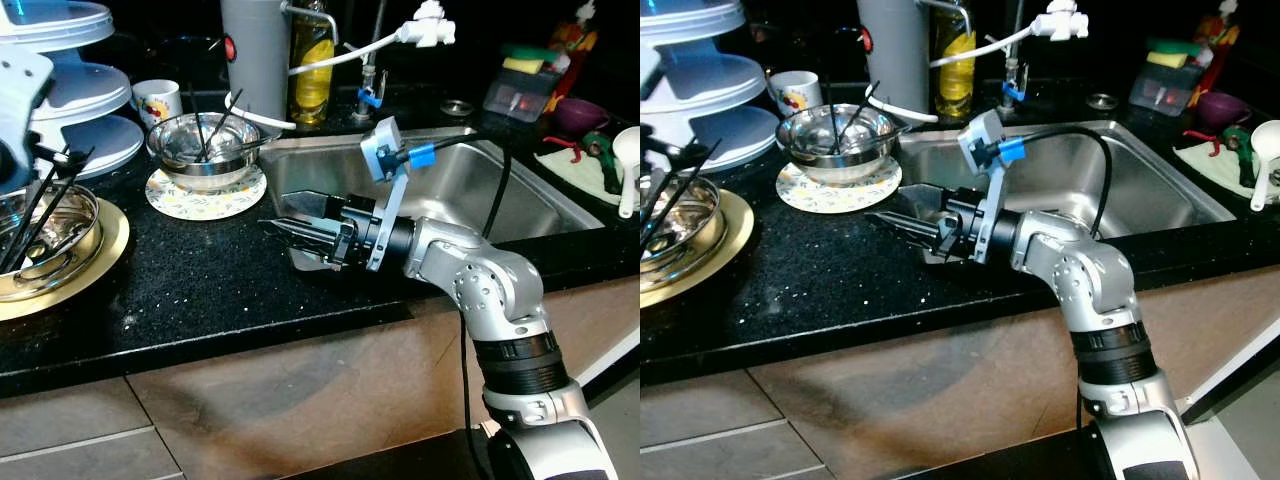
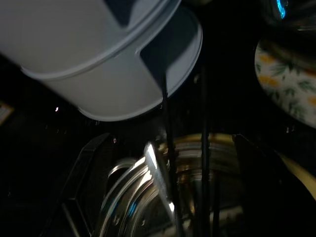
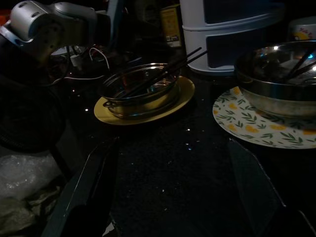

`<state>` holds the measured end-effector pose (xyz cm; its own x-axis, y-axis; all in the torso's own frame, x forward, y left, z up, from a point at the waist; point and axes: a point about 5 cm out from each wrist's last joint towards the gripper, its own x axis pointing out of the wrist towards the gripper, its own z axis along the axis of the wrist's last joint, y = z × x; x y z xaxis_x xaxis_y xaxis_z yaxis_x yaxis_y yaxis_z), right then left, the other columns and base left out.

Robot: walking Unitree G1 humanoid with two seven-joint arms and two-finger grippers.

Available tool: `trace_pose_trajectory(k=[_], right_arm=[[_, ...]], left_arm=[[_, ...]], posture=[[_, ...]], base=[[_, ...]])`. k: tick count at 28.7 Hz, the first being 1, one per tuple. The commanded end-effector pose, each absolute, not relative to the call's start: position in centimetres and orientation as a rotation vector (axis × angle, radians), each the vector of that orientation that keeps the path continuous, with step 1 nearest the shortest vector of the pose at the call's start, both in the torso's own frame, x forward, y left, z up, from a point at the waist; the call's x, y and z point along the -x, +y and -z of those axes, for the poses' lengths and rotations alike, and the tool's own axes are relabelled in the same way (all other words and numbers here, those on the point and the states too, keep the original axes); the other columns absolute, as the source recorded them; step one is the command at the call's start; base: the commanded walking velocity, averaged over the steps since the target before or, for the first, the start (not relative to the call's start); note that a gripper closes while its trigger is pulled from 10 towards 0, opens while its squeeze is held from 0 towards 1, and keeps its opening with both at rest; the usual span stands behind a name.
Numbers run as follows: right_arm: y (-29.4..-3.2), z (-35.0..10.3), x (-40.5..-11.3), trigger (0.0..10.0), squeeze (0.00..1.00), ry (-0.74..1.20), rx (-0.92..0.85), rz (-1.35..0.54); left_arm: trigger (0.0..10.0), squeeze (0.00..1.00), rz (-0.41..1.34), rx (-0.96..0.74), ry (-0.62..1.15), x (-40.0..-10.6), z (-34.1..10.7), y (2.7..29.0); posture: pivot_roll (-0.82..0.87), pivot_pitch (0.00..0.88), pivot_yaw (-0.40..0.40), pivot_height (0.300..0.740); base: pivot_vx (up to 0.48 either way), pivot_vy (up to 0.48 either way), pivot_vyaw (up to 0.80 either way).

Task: Kitchen organization

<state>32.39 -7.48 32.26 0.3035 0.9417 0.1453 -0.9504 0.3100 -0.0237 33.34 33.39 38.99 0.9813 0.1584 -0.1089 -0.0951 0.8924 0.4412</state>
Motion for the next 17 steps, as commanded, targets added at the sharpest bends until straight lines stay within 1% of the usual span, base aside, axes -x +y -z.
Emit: trace_pose_trajectory(k=[1,2,3,5,7,10,13,17], right_arm=[[-7.5,-32.7,-32.0,10.0,0.00,-0.160,-0.077,-1.275],[-7.5,-32.6,-32.0,10.0,0.00,-0.157,-0.078,-1.277],[-7.5,-32.5,-31.9,10.0,0.00,-0.153,-0.077,-1.283],[-7.5,-32.5,-31.9,10.0,0.00,-0.153,-0.077,-1.283],[-7.3,-32.4,-31.8,10.0,0.00,-0.145,-0.071,-1.300],[-7.2,-32.3,-31.8,10.0,0.00,-0.141,-0.069,-1.309],[-6.9,-32.0,-31.1,10.0,0.00,-0.117,-0.044,-1.369],[-6.7,-31.1,-29.5,10.0,0.00,-0.092,0.002,-1.491]], left_arm=[[10.0,0.04,-0.130,-0.435,0.178,-32.9,-38.6,33.9],[10.0,0.00,-0.122,-0.413,0.192,-32.8,-38.1,33.9],[10.0,0.00,-0.102,-0.395,0.213,-33.0,-37.4,33.8],[10.0,0.00,-0.102,-0.395,0.213,-33.0,-37.4,33.8],[10.0,0.00,-0.081,-0.352,0.237,-33.5,-35.9,33.4],[10.0,0.00,-0.080,-0.336,0.246,-33.7,-35.3,33.2],[10.0,0.00,-0.075,-0.274,0.259,-34.4,-34.1,32.8],[10.0,0.00,-0.059,-0.218,0.280,-34.9,-32.9,32.6]], posture=[[-0.01,0.177,-0.030,0.740],[0.00,0.175,-0.032,0.740],[0.00,0.175,-0.032,0.740],[0.00,0.175,-0.032,0.740],[0.00,0.175,-0.037,0.740],[0.00,0.175,-0.041,0.740],[0.00,0.178,-0.040,0.740],[0.00,0.178,-0.040,0.740]], base=[[0.000,0.000,0.00],[0.000,0.000,0.00],[0.000,0.000,0.00],[0.000,0.000,0.00],[0.000,0.000,0.00],[0.000,0.000,0.00],[0.000,0.000,0.00],[0.000,0.000,0.00]])
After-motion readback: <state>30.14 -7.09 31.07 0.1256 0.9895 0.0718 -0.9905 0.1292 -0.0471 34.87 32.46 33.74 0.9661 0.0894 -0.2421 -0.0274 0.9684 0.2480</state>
